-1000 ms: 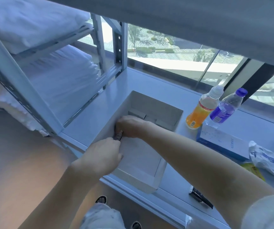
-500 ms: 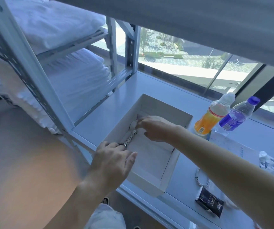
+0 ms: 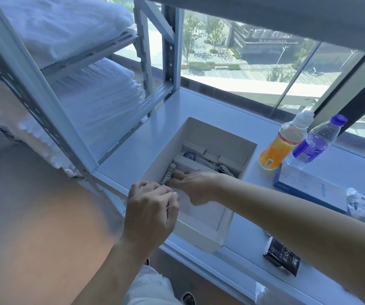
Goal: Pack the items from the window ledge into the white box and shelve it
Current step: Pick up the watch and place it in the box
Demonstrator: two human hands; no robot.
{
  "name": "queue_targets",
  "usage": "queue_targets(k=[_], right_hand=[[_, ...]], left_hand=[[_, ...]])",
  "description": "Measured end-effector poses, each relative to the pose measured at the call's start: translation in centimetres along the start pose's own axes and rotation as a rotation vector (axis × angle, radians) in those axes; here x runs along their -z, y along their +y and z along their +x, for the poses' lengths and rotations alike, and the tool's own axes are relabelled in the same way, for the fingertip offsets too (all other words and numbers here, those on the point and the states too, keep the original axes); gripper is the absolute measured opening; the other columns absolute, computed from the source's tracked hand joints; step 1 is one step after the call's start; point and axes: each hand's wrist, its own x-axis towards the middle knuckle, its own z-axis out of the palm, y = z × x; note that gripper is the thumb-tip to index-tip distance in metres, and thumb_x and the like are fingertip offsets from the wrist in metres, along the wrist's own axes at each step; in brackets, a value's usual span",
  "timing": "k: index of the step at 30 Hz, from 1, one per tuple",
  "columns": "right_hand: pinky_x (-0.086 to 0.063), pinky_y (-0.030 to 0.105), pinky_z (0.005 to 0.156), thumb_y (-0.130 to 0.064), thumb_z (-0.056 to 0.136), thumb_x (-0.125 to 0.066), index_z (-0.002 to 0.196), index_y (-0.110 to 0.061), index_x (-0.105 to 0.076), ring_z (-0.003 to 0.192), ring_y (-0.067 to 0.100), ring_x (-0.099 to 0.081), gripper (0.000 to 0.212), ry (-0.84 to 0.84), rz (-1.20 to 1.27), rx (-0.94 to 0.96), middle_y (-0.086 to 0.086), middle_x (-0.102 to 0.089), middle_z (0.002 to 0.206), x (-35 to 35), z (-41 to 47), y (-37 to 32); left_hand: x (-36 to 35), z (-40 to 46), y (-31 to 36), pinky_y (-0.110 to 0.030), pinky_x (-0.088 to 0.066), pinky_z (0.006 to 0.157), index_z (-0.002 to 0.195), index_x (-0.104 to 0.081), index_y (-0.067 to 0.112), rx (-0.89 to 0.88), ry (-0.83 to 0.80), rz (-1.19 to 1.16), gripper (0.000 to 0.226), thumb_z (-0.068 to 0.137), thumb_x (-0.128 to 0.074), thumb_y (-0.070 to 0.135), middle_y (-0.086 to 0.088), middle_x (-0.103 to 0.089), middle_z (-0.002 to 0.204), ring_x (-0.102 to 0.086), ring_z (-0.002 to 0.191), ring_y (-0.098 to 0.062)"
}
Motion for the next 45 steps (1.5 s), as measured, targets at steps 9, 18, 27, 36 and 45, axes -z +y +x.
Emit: queue_targets(k=[9, 18, 27, 36, 45], right_hand=[[-0.050, 0.049, 0.099, -0.012, 0.090, -0.053, 0.158, -0.038, -0.020, 0.129, 0.032, -0.047, 0.080, -0.023, -0.075, -0.033, 0.005, -0.030, 0.159, -1.1, -1.4, -0.6], [-0.043, 0.050, 0.109, -0.018, 0.095, -0.054, 0.162, -0.036, -0.017, 0.145, 0.029, -0.034, 0.078, -0.001, -0.153, -0.006, 0.001, -0.010, 0.172, -0.4, -1.4, -0.8], [-0.046, 0.048, 0.105, -0.019, 0.094, -0.054, 0.161, -0.040, -0.020, 0.135, 0.029, -0.045, 0.078, 0.023, -0.123, -0.014, 0.000, -0.017, 0.170, -0.4, -1.3, -0.9], [-0.042, 0.048, 0.106, -0.010, 0.090, -0.049, 0.160, -0.035, -0.029, 0.147, 0.028, -0.032, 0.077, 0.108, -0.028, -0.069, 0.001, -0.017, 0.171, 0.0, -5.2, -0.1], [-0.007, 0.046, 0.130, -0.055, 0.107, -0.039, 0.159, -0.035, -0.034, 0.161, 0.018, -0.006, 0.056, 0.588, 0.273, -0.182, -0.008, -0.012, 0.174, -5.1, -14.4, 0.7]], left_hand=[[-2.2, -0.6, -0.9, -0.048, -0.041, 0.095, 0.091, -0.079, 0.024, -0.106, 0.290, -0.133, 0.049, 0.103, -0.032, 0.030, 0.014, -0.075, 0.102, -0.066, 0.098, -0.016], [-2.8, -1.5, -1.7, -0.046, -0.041, 0.094, 0.099, -0.078, 0.018, -0.154, 0.293, -0.171, 0.044, 0.101, -0.036, 0.029, 0.005, -0.072, 0.107, -0.062, 0.106, -0.024], [-3.3, -3.3, -1.9, -0.052, -0.032, 0.111, 0.087, -0.069, 0.014, -0.088, 0.281, -0.145, 0.044, 0.102, -0.032, 0.032, -0.002, -0.063, 0.096, -0.056, 0.096, -0.028], [-3.7, -2.8, -1.8, -0.049, -0.030, 0.111, 0.086, -0.065, 0.016, -0.055, 0.288, -0.131, 0.043, 0.102, -0.029, 0.034, -0.003, -0.062, 0.093, -0.054, 0.092, -0.028], [-1.0, -2.7, 1.0, -0.065, -0.033, 0.108, 0.084, -0.073, 0.014, -0.182, 0.209, -0.218, 0.037, 0.099, -0.041, 0.023, 0.002, -0.069, 0.096, -0.063, 0.098, -0.027]])
